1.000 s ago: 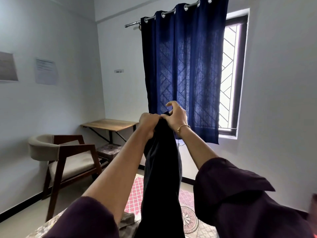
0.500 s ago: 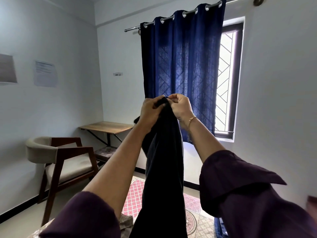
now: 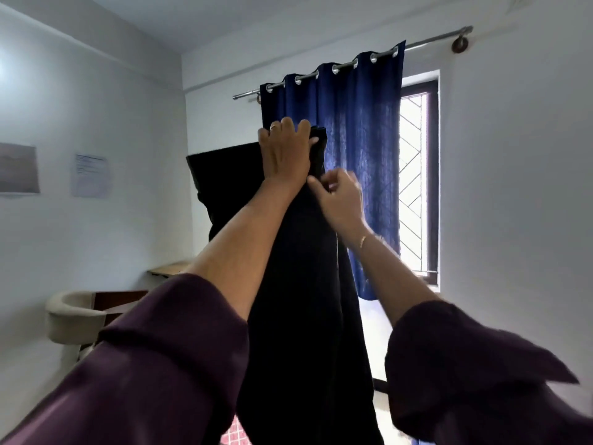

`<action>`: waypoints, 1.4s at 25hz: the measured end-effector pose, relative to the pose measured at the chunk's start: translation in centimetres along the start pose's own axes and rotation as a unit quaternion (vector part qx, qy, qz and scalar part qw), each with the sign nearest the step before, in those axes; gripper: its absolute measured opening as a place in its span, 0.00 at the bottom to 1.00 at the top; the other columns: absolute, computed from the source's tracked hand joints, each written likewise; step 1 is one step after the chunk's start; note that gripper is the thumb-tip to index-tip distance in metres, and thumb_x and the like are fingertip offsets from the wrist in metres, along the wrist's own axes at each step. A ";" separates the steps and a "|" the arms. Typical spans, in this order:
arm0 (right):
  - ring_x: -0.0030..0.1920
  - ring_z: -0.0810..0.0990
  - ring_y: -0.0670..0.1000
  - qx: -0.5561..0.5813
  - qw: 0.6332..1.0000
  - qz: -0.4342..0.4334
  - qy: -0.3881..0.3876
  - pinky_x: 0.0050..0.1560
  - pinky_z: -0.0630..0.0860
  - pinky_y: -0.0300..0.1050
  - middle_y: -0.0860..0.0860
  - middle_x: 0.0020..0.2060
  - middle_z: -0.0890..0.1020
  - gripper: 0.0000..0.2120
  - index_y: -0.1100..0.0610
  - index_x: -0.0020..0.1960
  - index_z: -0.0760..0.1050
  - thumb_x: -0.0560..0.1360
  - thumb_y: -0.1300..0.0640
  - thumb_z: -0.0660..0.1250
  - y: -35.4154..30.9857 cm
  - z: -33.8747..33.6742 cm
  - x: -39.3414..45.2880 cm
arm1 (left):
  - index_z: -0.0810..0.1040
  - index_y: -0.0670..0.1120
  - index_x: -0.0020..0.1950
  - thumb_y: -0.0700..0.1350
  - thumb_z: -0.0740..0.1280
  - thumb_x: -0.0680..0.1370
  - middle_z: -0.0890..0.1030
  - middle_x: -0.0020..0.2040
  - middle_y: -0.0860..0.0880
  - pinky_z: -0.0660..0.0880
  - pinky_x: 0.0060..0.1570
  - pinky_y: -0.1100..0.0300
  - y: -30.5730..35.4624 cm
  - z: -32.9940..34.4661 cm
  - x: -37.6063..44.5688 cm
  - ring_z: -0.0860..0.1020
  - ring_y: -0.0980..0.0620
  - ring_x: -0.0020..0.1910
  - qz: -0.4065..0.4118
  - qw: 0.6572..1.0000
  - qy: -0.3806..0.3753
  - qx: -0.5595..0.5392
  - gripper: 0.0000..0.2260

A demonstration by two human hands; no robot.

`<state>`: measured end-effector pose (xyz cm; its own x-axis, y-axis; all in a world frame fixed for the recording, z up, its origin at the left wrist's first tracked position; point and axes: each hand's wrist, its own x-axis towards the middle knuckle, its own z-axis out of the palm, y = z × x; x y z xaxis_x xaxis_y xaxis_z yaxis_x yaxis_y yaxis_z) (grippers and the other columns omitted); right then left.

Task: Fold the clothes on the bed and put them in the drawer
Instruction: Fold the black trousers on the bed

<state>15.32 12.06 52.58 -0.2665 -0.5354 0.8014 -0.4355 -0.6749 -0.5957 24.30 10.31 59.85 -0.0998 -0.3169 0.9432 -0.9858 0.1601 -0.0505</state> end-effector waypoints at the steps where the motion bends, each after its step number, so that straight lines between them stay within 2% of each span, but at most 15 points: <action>1: 0.46 0.74 0.50 -0.005 1.000 0.010 0.000 0.50 0.71 0.42 0.51 0.45 0.74 0.12 0.59 0.49 0.73 0.73 0.52 0.70 0.3 -0.1 -0.7 | 0.69 0.44 0.63 0.52 0.52 0.83 0.73 0.61 0.40 0.62 0.58 0.49 0.1 -0.4 0.8 0.70 0.41 0.60 0.025 0.999 0.003 0.023 0.16; 4: 0.47 0.74 0.49 0.033 0.996 0.087 -0.008 0.52 0.73 0.45 0.52 0.47 0.76 0.15 0.62 0.56 0.70 0.74 0.57 0.69 1.5 -1.3 -1.9 | 0.69 0.43 0.63 0.52 0.51 0.83 0.72 0.61 0.40 0.62 0.59 0.49 0.5 -1.5 2.7 0.70 0.40 0.61 0.065 0.996 0.005 0.061 0.17; 8: 0.53 0.77 0.53 0.041 0.992 0.102 -0.057 0.58 0.74 0.50 0.55 0.54 0.76 0.15 0.59 0.57 0.69 0.73 0.61 0.69 2.6 -2.1 -3.4 | 0.70 0.43 0.63 0.52 0.51 0.83 0.73 0.61 0.40 0.62 0.59 0.47 0.9 -2.6 3.4 0.70 0.40 0.61 0.085 0.994 0.004 0.061 0.17; 12: 0.51 0.71 0.47 0.051 0.997 0.061 0.013 0.60 0.72 0.40 0.52 0.56 0.65 0.21 0.61 0.62 0.66 0.72 0.66 0.69 1.7 -2.5 -4.4 | 0.70 0.43 0.64 0.52 0.52 0.83 0.72 0.62 0.39 0.61 0.60 0.47 1.3 -4.6 4.8 0.69 0.39 0.61 0.097 0.994 0.019 0.052 0.18; 14: 0.50 0.73 0.48 0.056 0.995 0.075 0.021 0.59 0.73 0.41 0.53 0.55 0.69 0.16 0.62 0.60 0.69 0.73 0.65 0.68 2.6 -1.9 -5.3 | 0.69 0.43 0.65 0.52 0.52 0.83 0.72 0.62 0.38 0.61 0.59 0.47 1.4 -5.9 6.0 0.69 0.39 0.62 0.102 0.993 0.033 0.055 0.18; 15: 0.50 0.76 0.50 0.065 0.993 0.095 -0.004 0.57 0.75 0.43 0.54 0.54 0.74 0.12 0.63 0.57 0.72 0.75 0.65 0.66 3.5 -1.5 -6.0 | 0.69 0.42 0.65 0.52 0.52 0.83 0.72 0.62 0.38 0.61 0.59 0.48 1.4 -6.4 6.4 0.69 0.40 0.61 0.106 0.992 0.035 0.059 0.18; 17: 0.48 0.80 0.53 0.141 0.969 0.158 -0.130 0.56 0.77 0.46 0.56 0.51 0.81 0.07 0.62 0.53 0.76 0.78 0.64 0.62 5.8 -1.4 -8.1 | 0.69 0.43 0.66 0.52 0.51 0.83 0.72 0.62 0.38 0.61 0.59 0.48 1.4 -6.4 5.9 0.69 0.40 0.61 0.116 0.991 0.027 0.063 0.18; 20: 0.48 0.78 0.52 0.277 0.878 0.261 -0.291 0.54 0.76 0.47 0.55 0.50 0.80 0.11 0.57 0.55 0.76 0.80 0.64 0.56 8.2 -3.0 -10.0 | 0.69 0.43 0.64 0.52 0.51 0.83 0.72 0.61 0.38 0.61 0.59 0.48 0.5 -5.5 3.9 0.70 0.39 0.60 0.128 0.989 0.010 0.066 0.18; 22: 0.49 0.78 0.52 0.269 0.863 0.273 -0.328 0.56 0.75 0.49 0.53 0.49 0.81 0.14 0.57 0.58 0.75 0.80 0.66 0.55 9.5 -3.1 -10.7 | 0.70 0.43 0.63 0.52 0.51 0.83 0.73 0.60 0.39 0.61 0.58 0.47 -0.6 -5.1 2.9 0.70 0.39 0.59 0.125 0.990 0.002 0.066 0.18; 24: 0.47 0.78 0.52 0.203 0.884 0.269 -0.324 0.52 0.75 0.49 0.54 0.45 0.81 0.13 0.61 0.55 0.77 0.79 0.68 0.55 10.7 -1.5 -11.4 | 0.70 0.43 0.63 0.52 0.51 0.83 0.74 0.59 0.39 0.62 0.58 0.47 -1.8 -5.2 2.6 0.71 0.39 0.58 0.113 0.991 -0.003 0.071 0.17; 26: 0.45 0.77 0.56 0.094 0.926 0.256 -0.263 0.49 0.74 0.50 0.58 0.44 0.80 0.11 0.64 0.49 0.76 0.77 0.68 0.55 11.3 1.1 -11.9 | 0.71 0.42 0.61 0.52 0.52 0.82 0.74 0.58 0.39 0.62 0.58 0.47 -2.5 -5.3 2.3 0.71 0.39 0.58 0.104 0.992 -0.002 0.076 0.17; 29: 0.55 0.70 0.56 -0.051 0.959 0.205 -0.188 0.57 0.66 0.44 0.58 0.54 0.73 0.10 0.65 0.47 0.75 0.77 0.66 0.55 11.3 3.8 -13.3 | 0.71 0.42 0.61 0.52 0.52 0.82 0.74 0.58 0.39 0.62 0.58 0.47 -3.0 -5.8 1.7 0.71 0.39 0.58 0.104 0.991 0.006 0.080 0.17; 31: 0.55 0.67 0.49 -0.005 0.956 0.187 -0.225 0.62 0.63 0.42 0.53 0.54 0.69 0.10 0.62 0.46 0.74 0.80 0.61 0.56 11.4 4.9 -15.2 | 0.71 0.42 0.62 0.52 0.51 0.83 0.74 0.59 0.39 0.62 0.58 0.47 -3.6 -6.0 1.4 0.71 0.40 0.58 0.101 0.990 0.001 0.095 0.18; 33: 0.43 0.69 0.46 0.067 0.951 0.198 -0.226 0.53 0.67 0.46 0.50 0.42 0.73 0.13 0.56 0.39 0.70 0.81 0.58 0.55 11.4 5.3 -16.6 | 0.71 0.43 0.62 0.52 0.51 0.82 0.74 0.60 0.39 0.61 0.59 0.47 -4.6 -5.9 1.1 0.70 0.40 0.60 0.086 0.991 -0.001 0.103 0.18; 35: 0.35 0.66 0.46 0.072 0.952 0.217 -0.203 0.43 0.65 0.45 0.48 0.32 0.70 0.17 0.54 0.34 0.64 0.82 0.57 0.53 12.0 5.9 -17.1 | 0.71 0.42 0.62 0.52 0.51 0.83 0.74 0.60 0.39 0.61 0.59 0.47 -5.8 -5.3 0.6 0.70 0.40 0.60 0.068 0.992 -0.005 0.105 0.18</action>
<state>19.70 10.16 31.37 -0.0273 -0.9120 0.4093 -0.2309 -0.3926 -0.8902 30.72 14.16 62.45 -0.2333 -0.3156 0.9198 -0.9697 0.0047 -0.2444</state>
